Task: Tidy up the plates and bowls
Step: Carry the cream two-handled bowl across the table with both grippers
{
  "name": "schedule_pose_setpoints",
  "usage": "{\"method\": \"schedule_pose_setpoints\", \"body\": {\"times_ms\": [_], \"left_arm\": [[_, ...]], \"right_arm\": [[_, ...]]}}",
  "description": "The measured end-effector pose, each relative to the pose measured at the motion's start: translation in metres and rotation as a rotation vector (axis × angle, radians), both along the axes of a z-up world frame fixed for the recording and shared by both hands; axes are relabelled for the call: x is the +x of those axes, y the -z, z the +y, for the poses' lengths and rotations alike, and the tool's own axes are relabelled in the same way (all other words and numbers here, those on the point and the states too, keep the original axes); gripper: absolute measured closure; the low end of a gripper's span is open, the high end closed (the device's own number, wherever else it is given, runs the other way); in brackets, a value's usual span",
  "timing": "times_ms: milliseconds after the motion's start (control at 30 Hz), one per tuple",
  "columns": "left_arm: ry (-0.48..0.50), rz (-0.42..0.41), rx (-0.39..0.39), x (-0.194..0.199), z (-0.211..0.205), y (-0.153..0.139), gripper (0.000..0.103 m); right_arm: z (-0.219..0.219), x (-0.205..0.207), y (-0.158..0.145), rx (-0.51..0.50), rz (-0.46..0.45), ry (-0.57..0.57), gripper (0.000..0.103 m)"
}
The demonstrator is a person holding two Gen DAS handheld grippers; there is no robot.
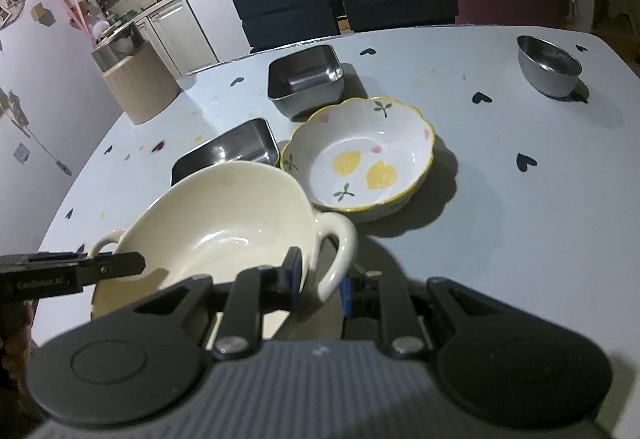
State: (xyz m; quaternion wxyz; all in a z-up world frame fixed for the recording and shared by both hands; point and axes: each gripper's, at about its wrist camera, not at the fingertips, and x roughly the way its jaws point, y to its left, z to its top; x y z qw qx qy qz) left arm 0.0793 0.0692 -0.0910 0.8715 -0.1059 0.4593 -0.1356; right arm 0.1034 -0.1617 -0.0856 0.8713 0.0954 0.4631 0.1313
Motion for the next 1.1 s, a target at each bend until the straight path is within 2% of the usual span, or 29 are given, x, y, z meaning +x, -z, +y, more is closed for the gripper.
{"method": "schedule_pose_setpoints", "body": {"times_ms": [267, 667, 1100], "left_arm": [[0.003, 0.054, 0.001, 0.001, 0.004, 0.013, 0.070], [0.010, 0.089, 0.005, 0.006, 0.003, 0.025, 0.069], [0.011, 0.083, 0.013, 0.008, 0.005, 0.026, 0.069]], "right_arm": [[0.007, -0.002, 0.007, -0.027, 0.036, -0.017, 0.080], [0.011, 0.000, 0.011, -0.050, 0.060, -0.022, 0.080], [0.015, 0.003, 0.016, -0.062, 0.091, -0.033, 0.079]]}}
